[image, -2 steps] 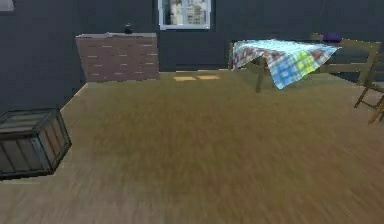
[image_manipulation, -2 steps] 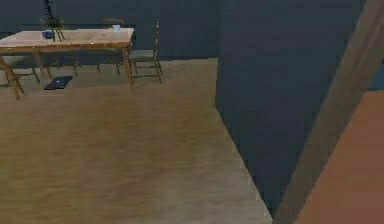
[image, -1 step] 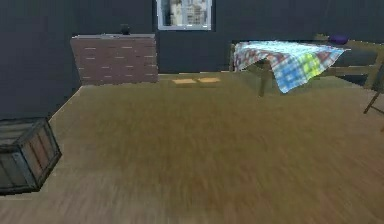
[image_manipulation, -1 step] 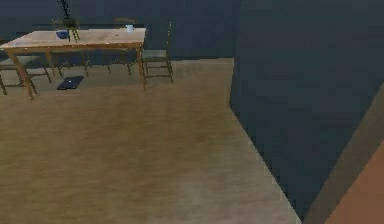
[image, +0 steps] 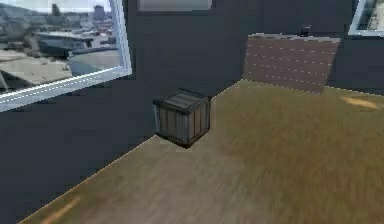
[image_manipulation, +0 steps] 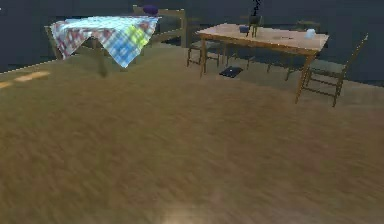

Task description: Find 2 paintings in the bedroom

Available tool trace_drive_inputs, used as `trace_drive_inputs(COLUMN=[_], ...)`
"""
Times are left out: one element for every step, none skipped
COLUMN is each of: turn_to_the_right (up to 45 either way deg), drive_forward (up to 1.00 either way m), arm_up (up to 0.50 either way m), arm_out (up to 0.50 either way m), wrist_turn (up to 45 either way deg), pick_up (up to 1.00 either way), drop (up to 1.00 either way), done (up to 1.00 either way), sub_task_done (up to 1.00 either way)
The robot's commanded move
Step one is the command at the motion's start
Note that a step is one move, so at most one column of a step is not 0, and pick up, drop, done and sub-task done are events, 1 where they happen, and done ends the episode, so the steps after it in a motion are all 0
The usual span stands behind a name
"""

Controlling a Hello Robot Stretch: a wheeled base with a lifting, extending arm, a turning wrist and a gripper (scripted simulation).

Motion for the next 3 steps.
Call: trace_drive_inputs(turn_to_the_right=[-27.0, 0.0, -39.0], drive_forward=[0.00, 0.60, 0.00], arm_up=[0.00, 0.00, 0.00], arm_out=[0.00, 0.00, 0.00], wrist_turn=[0.0, 0.0, 0.0], pick_up=[0.00, 0.00, 0.00], drop=[0.00, 0.00, 0.00], done=[0.00, 0.00, 0.00], sub_task_done=[0.00, 0.00, 0.00])
